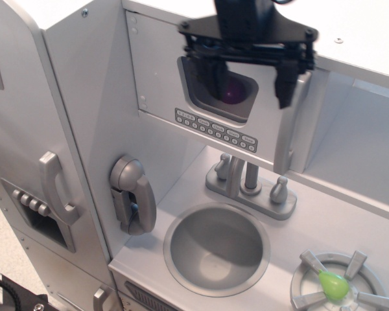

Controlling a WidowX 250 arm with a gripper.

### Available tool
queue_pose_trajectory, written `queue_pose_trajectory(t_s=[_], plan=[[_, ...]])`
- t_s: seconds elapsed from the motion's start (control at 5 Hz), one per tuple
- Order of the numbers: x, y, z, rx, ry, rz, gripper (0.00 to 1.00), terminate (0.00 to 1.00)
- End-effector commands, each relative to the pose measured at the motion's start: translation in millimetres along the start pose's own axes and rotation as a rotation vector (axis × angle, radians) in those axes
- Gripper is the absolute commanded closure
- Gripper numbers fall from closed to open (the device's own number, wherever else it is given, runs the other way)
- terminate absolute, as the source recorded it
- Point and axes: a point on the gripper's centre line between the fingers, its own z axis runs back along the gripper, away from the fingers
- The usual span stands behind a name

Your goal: Open microwave

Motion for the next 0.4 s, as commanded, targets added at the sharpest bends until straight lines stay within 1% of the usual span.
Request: queue_pose_trajectory(t_s=[0.0,0.2], plan=[[13.5,-20.8,-18.9,0.010,-0.086,-0.005,0.00,0.00],[13.2,-26.5,-21.8,-0.003,-0.077,-0.015,0.00,0.00]])
